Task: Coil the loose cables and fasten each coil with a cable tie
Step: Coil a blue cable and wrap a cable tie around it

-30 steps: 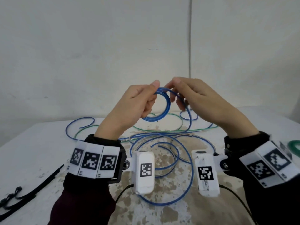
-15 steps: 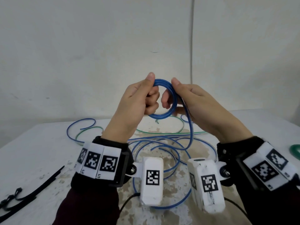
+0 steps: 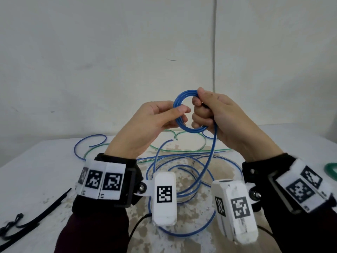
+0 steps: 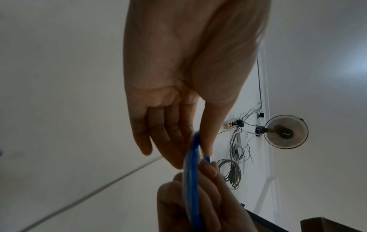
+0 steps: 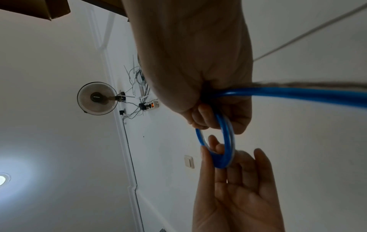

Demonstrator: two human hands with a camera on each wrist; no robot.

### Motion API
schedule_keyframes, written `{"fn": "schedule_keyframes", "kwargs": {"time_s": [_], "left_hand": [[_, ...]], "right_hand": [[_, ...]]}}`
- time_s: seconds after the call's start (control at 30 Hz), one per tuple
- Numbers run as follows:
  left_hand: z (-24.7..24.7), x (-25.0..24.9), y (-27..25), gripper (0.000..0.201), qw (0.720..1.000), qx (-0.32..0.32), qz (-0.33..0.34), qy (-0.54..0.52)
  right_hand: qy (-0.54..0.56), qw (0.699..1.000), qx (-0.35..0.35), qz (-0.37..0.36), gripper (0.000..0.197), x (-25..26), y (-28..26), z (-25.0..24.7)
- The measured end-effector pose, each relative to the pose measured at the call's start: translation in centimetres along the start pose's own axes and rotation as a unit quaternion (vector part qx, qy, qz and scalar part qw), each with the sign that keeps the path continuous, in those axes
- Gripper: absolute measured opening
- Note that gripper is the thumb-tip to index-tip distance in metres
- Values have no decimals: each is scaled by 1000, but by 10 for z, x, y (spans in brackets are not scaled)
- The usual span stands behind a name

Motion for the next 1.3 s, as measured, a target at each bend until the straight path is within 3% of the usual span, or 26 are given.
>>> {"fn": "schedule_keyframes", "kwargs": {"time_s": [0.3,0.47,0.6,0.73,0.83,0.97,1.3], "left_hand": [[1,0,0,26,999,-39,7,-34],[7,3,-2,22,1000,-12,-19,-2],[3,1,-2,24,999,-31,-10,5],[5,-2,-5,12,999,-22,-29,35],[10,3,-5,37,996,11,-77,48],[9,8,-4,37,993,16,-109,35],[11,4,0,35,999,-21,-31,18]], "right_hand": [[36,999,-25,3,34,-5,3,-3],[29,997,-73,1,34,-8,5,-11],[38,997,-72,10,34,-6,4,-12],[15,1000,10,25,34,-3,1,-7],[-81,992,96,19,34,-3,-6,3],[-166,983,55,59,29,-7,-7,8],[-133,990,33,35,36,-5,-3,-3]]}}
Point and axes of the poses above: each hand's wrist, its own y-axis towards the middle knuckle, its own z-axis out of the palm, x = y × z, the point moved 6 cm from there along y, towards the middle knuckle, and after that the axes turned 13 degrees about -y, right-handed, at the moved point
